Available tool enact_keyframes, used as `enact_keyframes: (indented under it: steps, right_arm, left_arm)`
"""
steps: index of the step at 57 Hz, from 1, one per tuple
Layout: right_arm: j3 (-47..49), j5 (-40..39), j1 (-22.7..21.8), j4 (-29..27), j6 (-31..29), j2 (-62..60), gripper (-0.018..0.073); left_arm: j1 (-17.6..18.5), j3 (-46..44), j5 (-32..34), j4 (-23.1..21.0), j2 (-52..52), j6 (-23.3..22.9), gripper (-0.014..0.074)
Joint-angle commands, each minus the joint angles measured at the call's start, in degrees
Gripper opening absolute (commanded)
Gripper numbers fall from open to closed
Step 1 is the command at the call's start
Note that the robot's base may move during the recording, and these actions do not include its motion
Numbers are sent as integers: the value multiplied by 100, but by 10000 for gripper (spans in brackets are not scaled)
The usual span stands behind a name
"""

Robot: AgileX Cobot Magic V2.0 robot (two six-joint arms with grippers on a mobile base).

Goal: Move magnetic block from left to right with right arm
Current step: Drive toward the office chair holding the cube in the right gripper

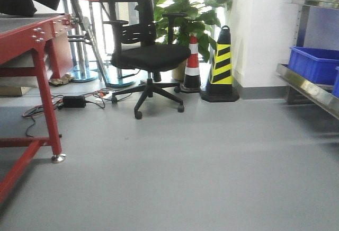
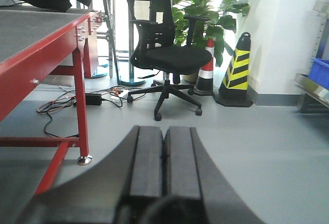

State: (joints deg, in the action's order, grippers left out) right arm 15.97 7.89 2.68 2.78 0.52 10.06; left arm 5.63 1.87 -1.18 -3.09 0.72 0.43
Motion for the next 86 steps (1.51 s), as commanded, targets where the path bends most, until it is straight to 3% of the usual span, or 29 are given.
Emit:
enact_keyframes:
  steps: [1, 86]
  right_arm:
    - [168, -499, -26, 64, -52, 69, 246]
    - [168, -476, -26, 64, -52, 69, 246]
  left_arm:
    - [29, 46, 473, -15, 61, -43, -126]
    - [29, 46, 473, -15, 61, -43, -126]
